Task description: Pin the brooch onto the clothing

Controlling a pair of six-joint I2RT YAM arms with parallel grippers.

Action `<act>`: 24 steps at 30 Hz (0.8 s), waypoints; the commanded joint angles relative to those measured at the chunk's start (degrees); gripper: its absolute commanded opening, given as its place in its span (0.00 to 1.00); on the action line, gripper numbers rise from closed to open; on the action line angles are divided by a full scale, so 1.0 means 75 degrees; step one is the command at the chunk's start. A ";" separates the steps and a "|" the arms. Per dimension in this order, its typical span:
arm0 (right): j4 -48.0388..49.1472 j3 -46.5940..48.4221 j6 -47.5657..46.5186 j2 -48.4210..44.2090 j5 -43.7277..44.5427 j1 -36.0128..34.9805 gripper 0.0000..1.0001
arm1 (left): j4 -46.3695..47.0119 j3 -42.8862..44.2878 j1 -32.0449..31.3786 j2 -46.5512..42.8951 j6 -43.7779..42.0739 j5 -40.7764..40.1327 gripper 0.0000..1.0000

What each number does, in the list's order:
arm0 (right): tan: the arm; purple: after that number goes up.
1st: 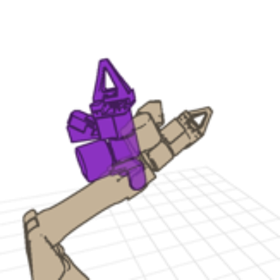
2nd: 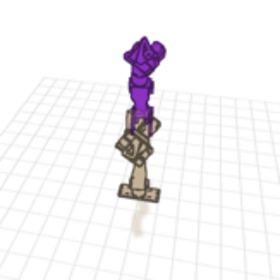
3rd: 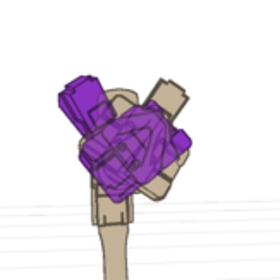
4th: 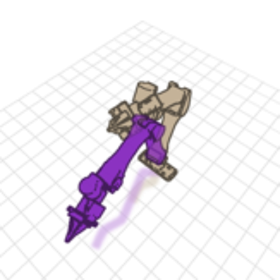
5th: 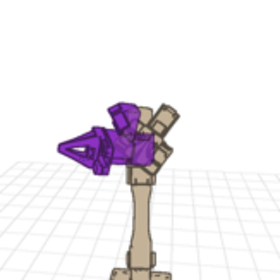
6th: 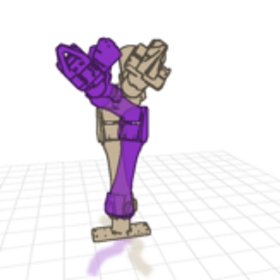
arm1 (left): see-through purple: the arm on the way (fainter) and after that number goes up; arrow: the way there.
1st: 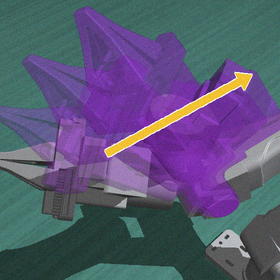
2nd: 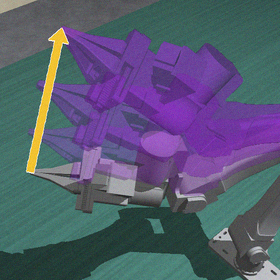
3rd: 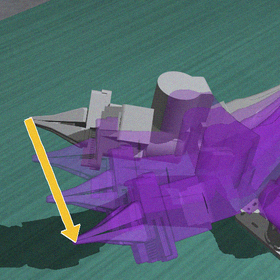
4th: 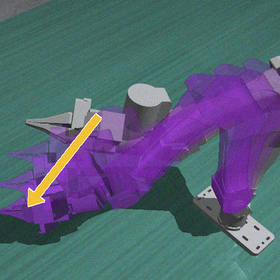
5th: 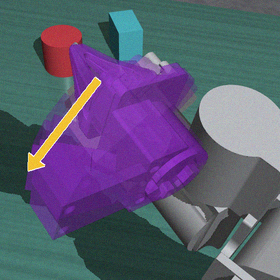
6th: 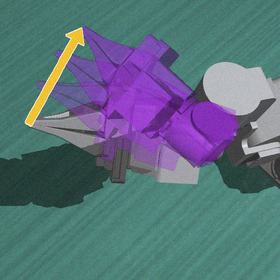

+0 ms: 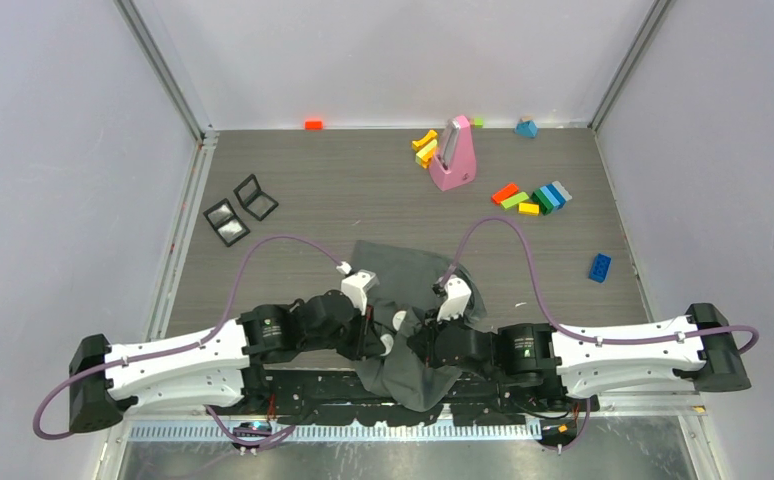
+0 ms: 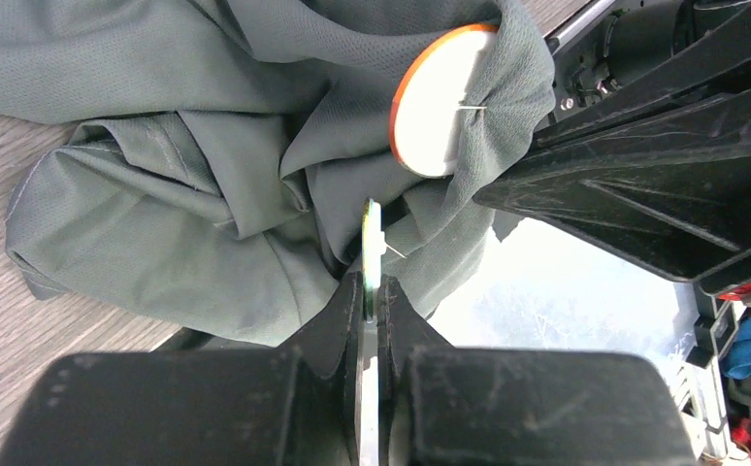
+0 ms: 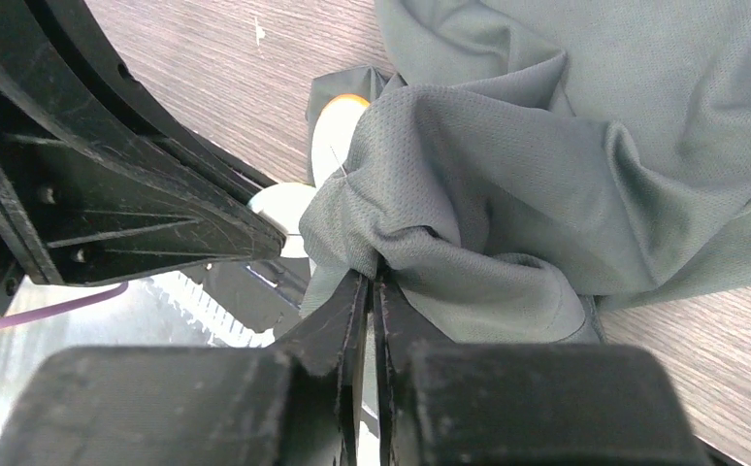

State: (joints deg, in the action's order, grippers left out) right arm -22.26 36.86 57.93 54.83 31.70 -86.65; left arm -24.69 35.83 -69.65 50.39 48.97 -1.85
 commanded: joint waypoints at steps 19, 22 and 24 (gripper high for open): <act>0.0408 0.0235 0.0010 -0.0118 0.0080 -0.0056 0.03 | 0.0222 0.0749 -0.0663 0.0718 -0.0534 -0.1284 0.00; 0.0350 0.0251 0.0054 -0.0115 0.0137 -0.0050 0.02 | 0.0261 0.0799 -0.0805 0.0764 -0.0557 -0.1359 0.00; 0.0293 0.0253 0.0101 -0.0124 0.0183 -0.0057 0.02 | 0.0382 0.0784 -0.0896 0.0724 -0.0620 -0.1368 0.00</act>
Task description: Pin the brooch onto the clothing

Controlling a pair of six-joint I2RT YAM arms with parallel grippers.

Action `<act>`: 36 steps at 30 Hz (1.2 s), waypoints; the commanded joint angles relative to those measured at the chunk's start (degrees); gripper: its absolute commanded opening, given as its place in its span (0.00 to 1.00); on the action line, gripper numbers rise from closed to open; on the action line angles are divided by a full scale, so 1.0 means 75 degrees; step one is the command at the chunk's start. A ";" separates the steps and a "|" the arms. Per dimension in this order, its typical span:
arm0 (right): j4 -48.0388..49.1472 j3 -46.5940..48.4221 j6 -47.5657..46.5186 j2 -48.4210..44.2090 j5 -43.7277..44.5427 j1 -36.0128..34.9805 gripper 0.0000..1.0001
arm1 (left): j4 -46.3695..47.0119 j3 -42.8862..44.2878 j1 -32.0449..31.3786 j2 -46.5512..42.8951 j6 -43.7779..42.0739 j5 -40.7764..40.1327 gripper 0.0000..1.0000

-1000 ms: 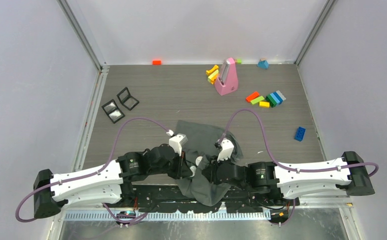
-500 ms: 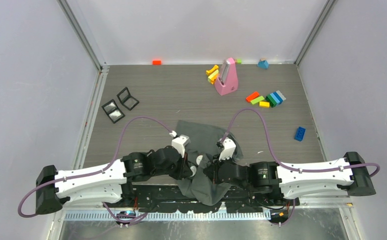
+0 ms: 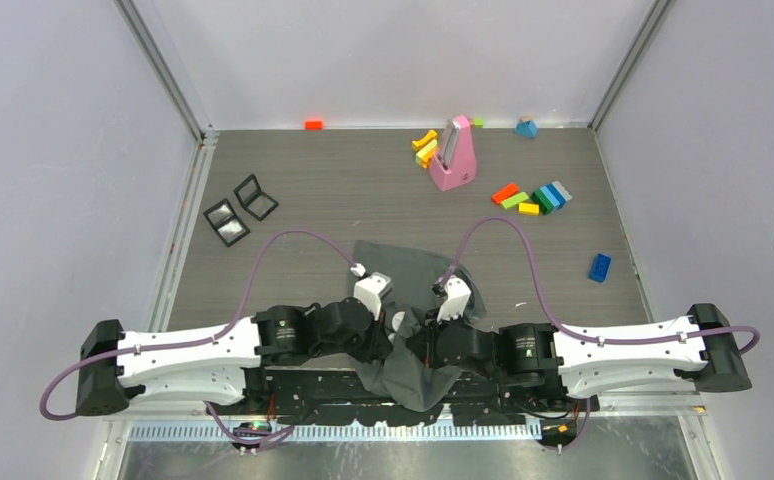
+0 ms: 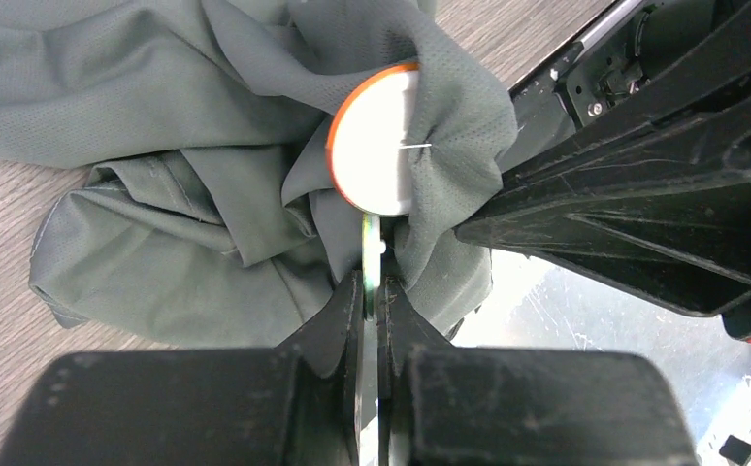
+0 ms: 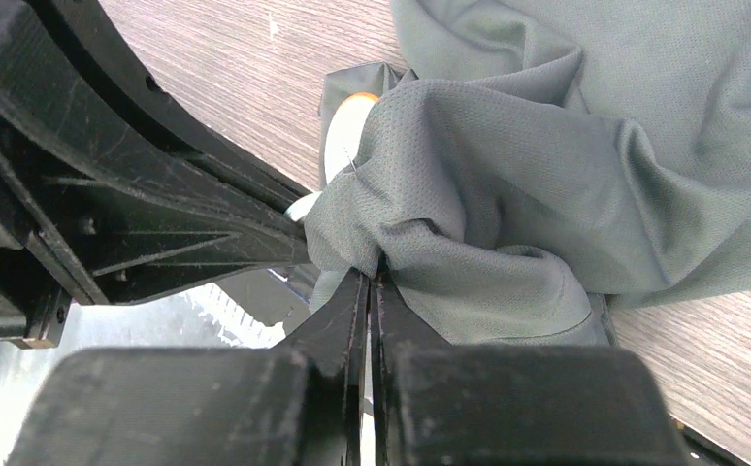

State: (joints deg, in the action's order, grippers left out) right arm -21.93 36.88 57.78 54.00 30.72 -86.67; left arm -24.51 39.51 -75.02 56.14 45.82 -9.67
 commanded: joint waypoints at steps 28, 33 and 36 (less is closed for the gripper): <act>-0.0473 0.0297 0.0796 0.0205 0.0640 -0.0045 0.01 | 0.1947 -0.0381 -0.0371 -0.0855 -0.0342 0.0044 0.00; -0.0552 0.0429 0.0838 0.0441 0.0644 -0.0036 0.01 | 0.2029 -0.0378 -0.0374 -0.0697 -0.0391 0.0190 0.00; -0.0624 0.0489 0.0905 0.0557 0.0680 -0.0034 0.01 | 0.2232 -0.0423 -0.0372 -0.0658 -0.0391 0.0258 0.00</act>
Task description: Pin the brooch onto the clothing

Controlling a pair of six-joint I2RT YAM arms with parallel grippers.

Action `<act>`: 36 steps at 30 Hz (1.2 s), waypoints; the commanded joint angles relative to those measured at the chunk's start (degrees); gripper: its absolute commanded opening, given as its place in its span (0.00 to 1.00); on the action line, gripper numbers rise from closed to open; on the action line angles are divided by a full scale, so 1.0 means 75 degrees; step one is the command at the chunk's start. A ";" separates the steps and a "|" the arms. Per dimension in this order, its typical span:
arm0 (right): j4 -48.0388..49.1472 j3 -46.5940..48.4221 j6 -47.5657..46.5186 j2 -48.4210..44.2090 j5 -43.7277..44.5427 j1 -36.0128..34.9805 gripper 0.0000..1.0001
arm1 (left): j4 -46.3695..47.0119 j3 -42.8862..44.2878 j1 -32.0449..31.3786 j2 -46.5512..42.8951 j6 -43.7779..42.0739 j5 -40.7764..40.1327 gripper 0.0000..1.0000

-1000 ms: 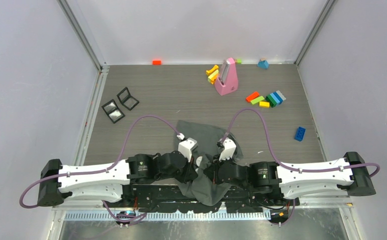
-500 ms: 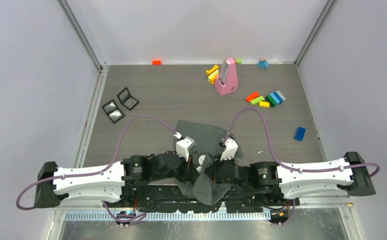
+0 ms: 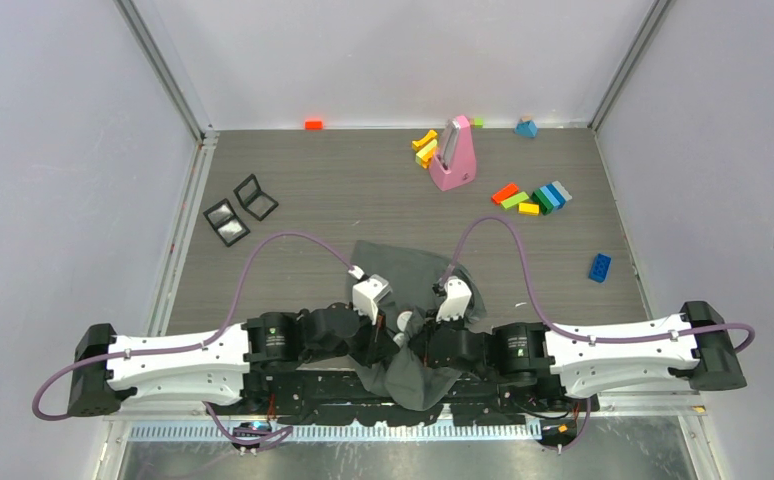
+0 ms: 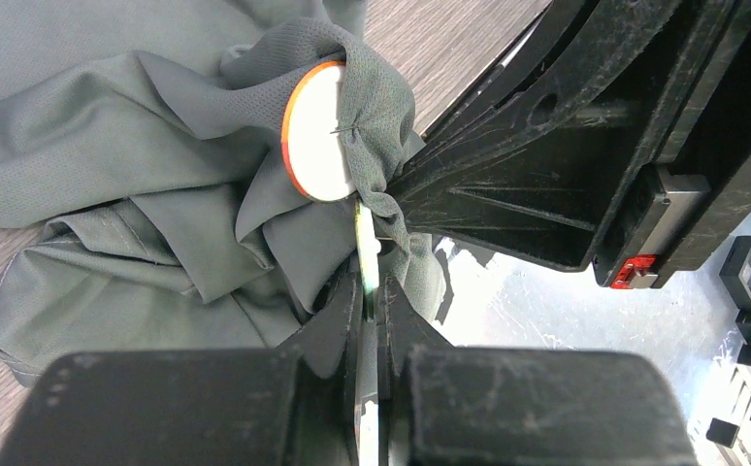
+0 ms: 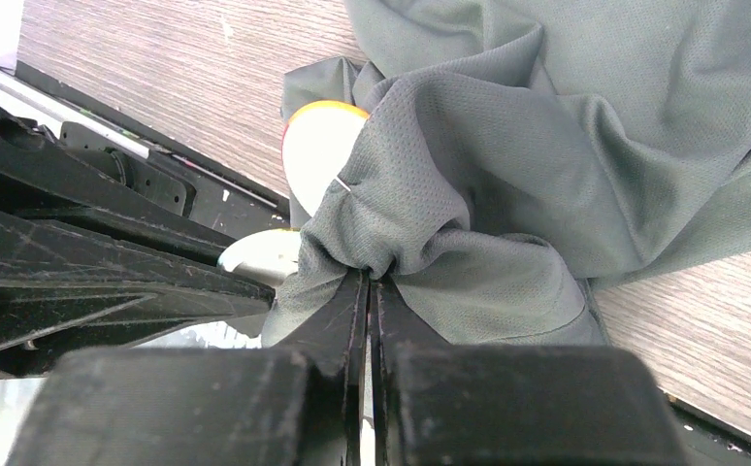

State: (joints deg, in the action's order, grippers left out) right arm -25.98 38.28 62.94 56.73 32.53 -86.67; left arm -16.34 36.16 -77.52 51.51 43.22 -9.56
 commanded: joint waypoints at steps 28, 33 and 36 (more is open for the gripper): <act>-0.0310 0.0648 0.0439 0.0638 -0.0088 0.0829 0.00 | 0.2013 -0.0007 -0.0039 0.0774 -0.0295 0.0350 0.00; -0.0312 0.0567 0.0574 0.0699 -0.0117 0.0834 0.00 | 0.2017 -0.0102 -0.0036 0.0444 -0.0206 -0.0198 0.00; -0.0316 0.0556 0.0596 0.0666 -0.0107 0.0834 0.00 | 0.1444 -0.0044 -0.0042 0.0216 -0.0075 -0.0701 0.00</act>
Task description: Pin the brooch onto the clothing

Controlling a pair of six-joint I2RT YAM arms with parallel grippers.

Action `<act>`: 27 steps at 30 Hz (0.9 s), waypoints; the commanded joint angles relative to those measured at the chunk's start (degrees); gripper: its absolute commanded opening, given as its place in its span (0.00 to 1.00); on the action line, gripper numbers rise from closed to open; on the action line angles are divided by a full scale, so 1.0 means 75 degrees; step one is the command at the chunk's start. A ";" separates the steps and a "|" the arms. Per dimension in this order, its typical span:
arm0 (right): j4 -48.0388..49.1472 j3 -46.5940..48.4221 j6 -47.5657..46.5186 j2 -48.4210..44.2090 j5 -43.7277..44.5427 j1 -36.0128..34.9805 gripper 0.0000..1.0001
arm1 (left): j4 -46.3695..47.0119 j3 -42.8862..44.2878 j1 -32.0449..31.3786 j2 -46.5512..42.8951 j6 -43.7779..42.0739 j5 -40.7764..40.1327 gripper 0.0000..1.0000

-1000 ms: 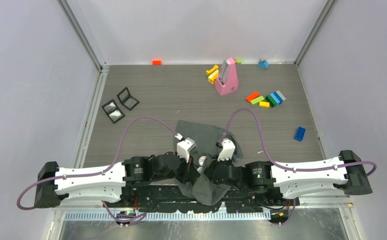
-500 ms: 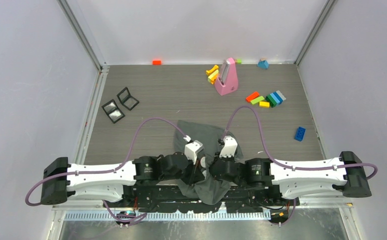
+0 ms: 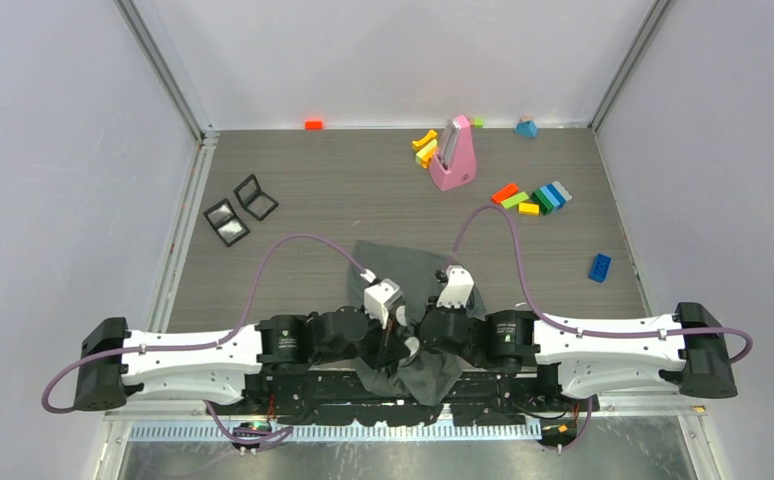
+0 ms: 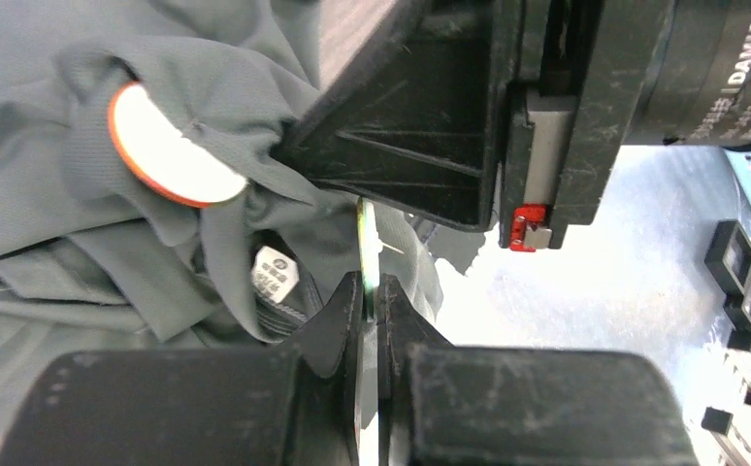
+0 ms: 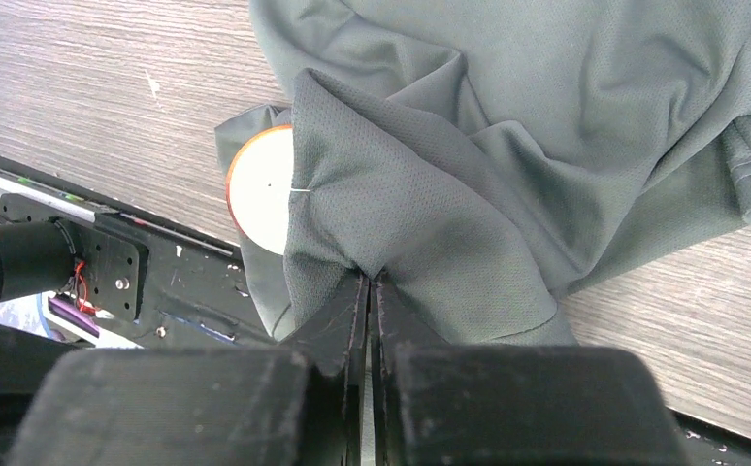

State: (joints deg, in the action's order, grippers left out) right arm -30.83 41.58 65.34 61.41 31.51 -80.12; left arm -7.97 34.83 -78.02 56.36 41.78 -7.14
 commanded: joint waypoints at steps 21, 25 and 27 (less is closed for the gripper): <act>0.0920 -0.0119 -0.1351 -0.1450 -0.0728 -0.0338 0.55 | -0.2796 0.0740 0.0031 -0.1661 0.1377 -0.1832 0.00; 0.0696 0.0314 -0.1312 -0.0994 0.0016 -0.0789 0.54 | -0.3290 0.0868 0.0031 -0.1649 0.1444 -0.1758 0.00; 0.0401 0.0554 -0.1090 -0.0619 0.0400 -0.0898 0.51 | -0.3590 0.0931 0.0031 -0.1541 0.1540 -0.1843 0.00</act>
State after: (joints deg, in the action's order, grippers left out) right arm -27.42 40.86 56.51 53.17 27.55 -85.14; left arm -29.82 39.13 -77.89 44.25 51.51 -19.55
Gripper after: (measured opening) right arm 0.534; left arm 0.035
